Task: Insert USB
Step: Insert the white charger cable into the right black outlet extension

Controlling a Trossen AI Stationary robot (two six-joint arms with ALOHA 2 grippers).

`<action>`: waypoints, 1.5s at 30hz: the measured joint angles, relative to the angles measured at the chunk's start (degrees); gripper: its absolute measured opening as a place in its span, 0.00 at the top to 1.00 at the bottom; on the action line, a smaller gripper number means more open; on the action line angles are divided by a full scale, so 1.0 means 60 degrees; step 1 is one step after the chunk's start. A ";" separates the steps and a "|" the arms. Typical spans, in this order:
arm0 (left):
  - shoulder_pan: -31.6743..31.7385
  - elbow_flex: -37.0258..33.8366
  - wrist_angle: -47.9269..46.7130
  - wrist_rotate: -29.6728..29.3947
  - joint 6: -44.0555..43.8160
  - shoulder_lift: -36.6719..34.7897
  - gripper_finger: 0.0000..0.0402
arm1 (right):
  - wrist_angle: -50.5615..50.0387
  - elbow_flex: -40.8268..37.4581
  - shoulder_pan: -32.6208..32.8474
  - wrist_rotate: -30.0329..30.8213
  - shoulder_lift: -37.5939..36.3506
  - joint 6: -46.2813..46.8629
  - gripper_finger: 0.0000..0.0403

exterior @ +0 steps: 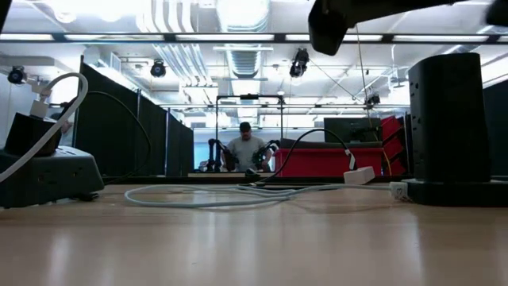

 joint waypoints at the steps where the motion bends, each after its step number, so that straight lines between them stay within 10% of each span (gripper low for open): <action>1: -0.0008 0.0000 -0.0057 0.0000 0.0001 0.0000 0.84 | 0.0119 0.0023 0.0361 -0.0160 0.0198 0.0438 0.11; 9: 0.0005 0.0000 -0.0492 0.0002 -0.0074 -0.0212 0.84 | 0.1835 0.0032 0.2630 -0.1196 0.2435 0.2398 0.11; 23: -0.0008 0.0000 -0.0410 0.0004 -0.0602 -0.0339 0.84 | 0.2565 0.0032 0.3007 -0.1659 0.5235 -0.0012 0.11; 29: -0.0005 0.0000 -0.0492 0.0004 -0.0646 -0.0339 0.84 | 0.2674 0.0017 0.3003 -0.1663 0.5590 -0.0260 0.30; 37: -0.0093 0.0000 -0.0493 -0.0002 -0.0395 -0.0384 0.84 | 0.2810 0.0093 0.2931 -0.1746 0.5944 -0.0462 0.94; 45: -0.0188 -0.0262 0.0297 0.0616 0.0459 -0.0412 0.85 | 0.2807 0.0476 0.2493 0.0860 0.4450 -0.0468 0.95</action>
